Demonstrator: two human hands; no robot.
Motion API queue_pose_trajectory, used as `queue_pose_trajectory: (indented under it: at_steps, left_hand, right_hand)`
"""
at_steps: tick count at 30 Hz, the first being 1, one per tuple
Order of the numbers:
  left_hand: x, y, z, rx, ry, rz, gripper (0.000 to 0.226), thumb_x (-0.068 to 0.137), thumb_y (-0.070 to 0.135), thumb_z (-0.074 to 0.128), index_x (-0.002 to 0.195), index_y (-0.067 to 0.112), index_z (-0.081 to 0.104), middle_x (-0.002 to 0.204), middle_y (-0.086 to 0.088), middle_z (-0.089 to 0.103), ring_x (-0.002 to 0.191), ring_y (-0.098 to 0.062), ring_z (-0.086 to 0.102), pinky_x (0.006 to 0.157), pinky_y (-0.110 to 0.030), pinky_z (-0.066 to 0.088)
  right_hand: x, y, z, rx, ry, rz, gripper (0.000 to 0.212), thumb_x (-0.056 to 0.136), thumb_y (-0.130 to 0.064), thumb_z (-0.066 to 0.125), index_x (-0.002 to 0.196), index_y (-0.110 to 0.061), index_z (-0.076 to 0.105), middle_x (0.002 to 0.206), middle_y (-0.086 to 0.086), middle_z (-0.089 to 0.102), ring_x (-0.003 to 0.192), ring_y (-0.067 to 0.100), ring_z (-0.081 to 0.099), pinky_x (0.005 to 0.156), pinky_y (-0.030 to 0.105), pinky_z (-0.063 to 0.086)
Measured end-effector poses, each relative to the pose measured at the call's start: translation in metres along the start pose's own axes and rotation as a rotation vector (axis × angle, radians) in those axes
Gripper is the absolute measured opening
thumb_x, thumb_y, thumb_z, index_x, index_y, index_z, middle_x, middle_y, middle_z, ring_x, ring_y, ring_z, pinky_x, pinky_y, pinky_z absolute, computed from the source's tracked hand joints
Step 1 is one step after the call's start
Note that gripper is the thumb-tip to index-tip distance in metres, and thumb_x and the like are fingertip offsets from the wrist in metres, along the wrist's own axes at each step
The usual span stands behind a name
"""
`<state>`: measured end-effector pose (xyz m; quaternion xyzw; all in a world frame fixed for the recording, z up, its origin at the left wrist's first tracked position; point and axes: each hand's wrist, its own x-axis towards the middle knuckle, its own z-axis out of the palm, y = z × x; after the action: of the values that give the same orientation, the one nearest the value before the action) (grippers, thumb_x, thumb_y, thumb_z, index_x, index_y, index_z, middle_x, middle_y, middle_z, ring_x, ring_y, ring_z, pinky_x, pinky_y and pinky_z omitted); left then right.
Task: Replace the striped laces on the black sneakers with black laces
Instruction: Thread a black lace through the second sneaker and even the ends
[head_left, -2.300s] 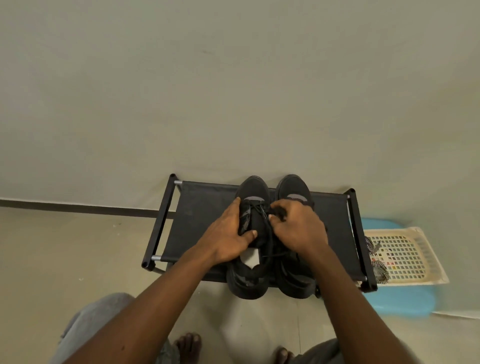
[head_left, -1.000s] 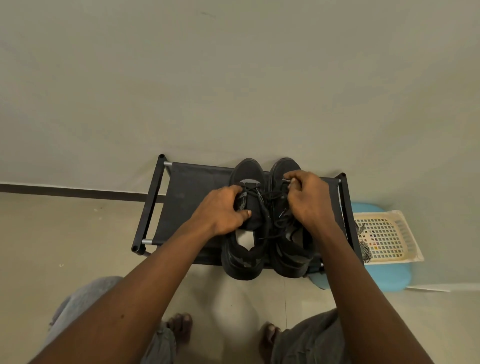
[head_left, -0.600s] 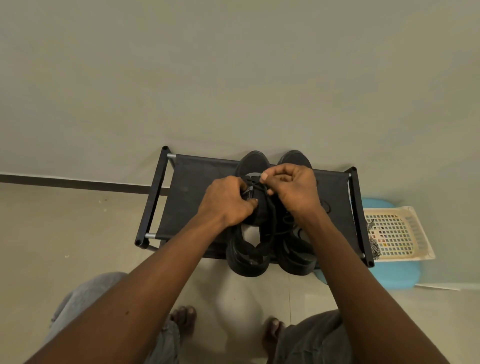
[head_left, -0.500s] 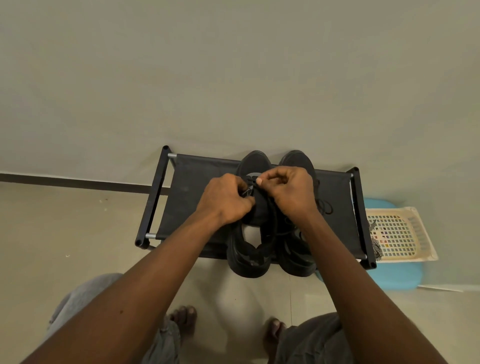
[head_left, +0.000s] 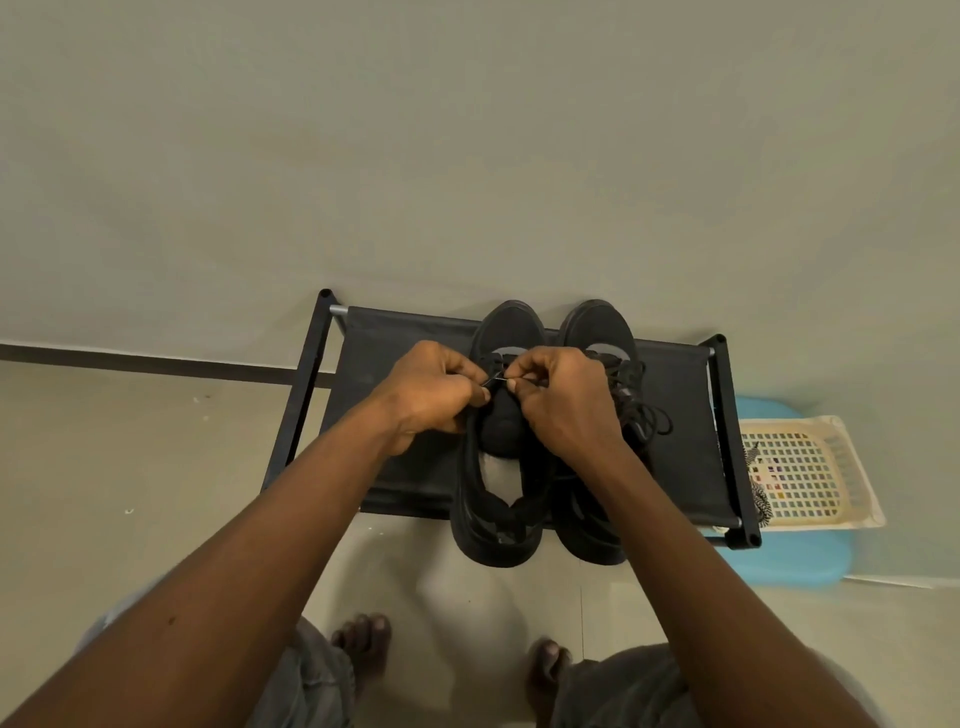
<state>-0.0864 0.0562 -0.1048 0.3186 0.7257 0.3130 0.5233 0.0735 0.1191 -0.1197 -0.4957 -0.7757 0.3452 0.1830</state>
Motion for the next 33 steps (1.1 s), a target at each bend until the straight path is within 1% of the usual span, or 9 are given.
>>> queue_pose_trajectory:
  at_steps: [5, 9, 13, 16, 19, 23, 26, 29, 33]
  left_hand:
    - [0.0, 0.004, -0.006, -0.093, -0.052, -0.042, 0.024, 0.096, -0.011, 0.058, 0.103, 0.002, 0.077, 0.093, -0.008, 0.076, 0.085, -0.015, 0.071, 0.055, -0.021, 0.058]
    - [0.001, 0.003, -0.008, -0.121, -0.059, -0.054, 0.023, 0.094, -0.011, 0.061, 0.104, 0.002, 0.078, 0.09, -0.006, 0.077, 0.072, -0.007, 0.072, 0.053, -0.017, 0.055]
    - [0.002, 0.0, -0.005, -0.067, -0.03, -0.019, 0.014, 0.089, -0.004, 0.072, 0.098, 0.004, 0.078, 0.095, -0.009, 0.079, 0.082, -0.011, 0.073, 0.059, -0.018, 0.057]
    - [0.005, 0.001, -0.002, 0.035, -0.011, 0.02, 0.01, 0.086, -0.001, 0.077, 0.093, 0.006, 0.078, 0.092, -0.009, 0.079, 0.089, -0.019, 0.077, 0.07, -0.028, 0.063]
    - [0.009, 0.003, -0.001, 0.179, 0.016, 0.057, 0.009, 0.083, 0.006, 0.081, 0.088, 0.014, 0.078, 0.083, -0.002, 0.078, 0.083, -0.018, 0.077, 0.079, -0.036, 0.066]
    - [0.013, 0.004, 0.001, 0.362, 0.039, 0.118, 0.011, 0.078, 0.026, 0.084, 0.087, 0.025, 0.077, 0.079, 0.008, 0.077, 0.079, -0.011, 0.075, 0.087, -0.04, 0.063]
    - [0.013, 0.007, 0.0, 0.443, 0.063, 0.132, 0.015, 0.08, 0.033, 0.084, 0.09, 0.027, 0.075, 0.082, 0.012, 0.076, 0.082, -0.006, 0.072, 0.087, -0.031, 0.058]
    - [0.012, 0.006, 0.0, 0.473, 0.065, 0.149, 0.016, 0.081, 0.035, 0.083, 0.091, 0.027, 0.074, 0.084, 0.013, 0.074, 0.082, -0.003, 0.069, 0.077, -0.025, 0.051]
    - [0.015, 0.006, -0.001, 0.499, 0.051, 0.166, 0.017, 0.082, 0.037, 0.082, 0.092, 0.028, 0.072, 0.086, 0.014, 0.073, 0.084, -0.003, 0.068, 0.077, -0.025, 0.049]
  right_hand:
    - [-0.003, 0.005, 0.012, -0.128, 0.029, -0.066, 0.01, 0.091, -0.012, 0.071, 0.085, -0.019, 0.075, 0.094, 0.001, 0.06, 0.094, 0.021, 0.057, 0.075, 0.031, 0.046]
    - [-0.005, 0.003, 0.016, -0.183, 0.055, -0.068, 0.008, 0.092, -0.016, 0.07, 0.086, -0.021, 0.073, 0.097, 0.002, 0.06, 0.098, 0.022, 0.055, 0.074, 0.033, 0.047]
    - [-0.009, -0.001, 0.009, -0.269, 0.047, -0.069, 0.006, 0.09, -0.019, 0.07, 0.087, -0.023, 0.072, 0.095, 0.0, 0.06, 0.098, 0.02, 0.056, 0.074, 0.04, 0.054]
    - [-0.003, -0.003, -0.012, -0.181, -0.01, 0.033, 0.013, 0.087, -0.017, 0.064, 0.079, -0.026, 0.068, 0.085, -0.005, 0.066, 0.085, 0.017, 0.063, 0.073, 0.036, 0.055]
    - [0.005, 0.008, -0.042, -0.213, 0.04, 0.198, 0.013, 0.085, -0.017, 0.055, 0.077, -0.021, 0.064, 0.078, -0.004, 0.067, 0.074, 0.023, 0.063, 0.068, 0.031, 0.049]
    - [0.002, 0.019, -0.055, -0.409, -0.001, 0.237, 0.012, 0.085, -0.022, 0.056, 0.076, -0.018, 0.064, 0.074, -0.004, 0.061, 0.073, 0.025, 0.06, 0.063, 0.03, 0.042]
    - [0.004, 0.021, -0.042, -0.521, 0.049, 0.124, 0.013, 0.086, -0.023, 0.058, 0.085, -0.017, 0.069, 0.095, 0.004, 0.062, 0.093, 0.026, 0.058, 0.069, 0.034, 0.047]
    - [0.009, 0.018, -0.034, -0.475, 0.129, -0.017, 0.021, 0.087, -0.013, 0.058, 0.104, -0.016, 0.07, 0.104, 0.006, 0.064, 0.101, 0.028, 0.054, 0.078, 0.043, 0.052]
    - [0.01, 0.016, -0.028, -0.422, -0.085, 0.01, 0.039, 0.087, -0.019, 0.061, 0.125, -0.025, 0.064, 0.098, 0.001, 0.069, 0.099, 0.026, 0.06, 0.08, 0.041, 0.055]
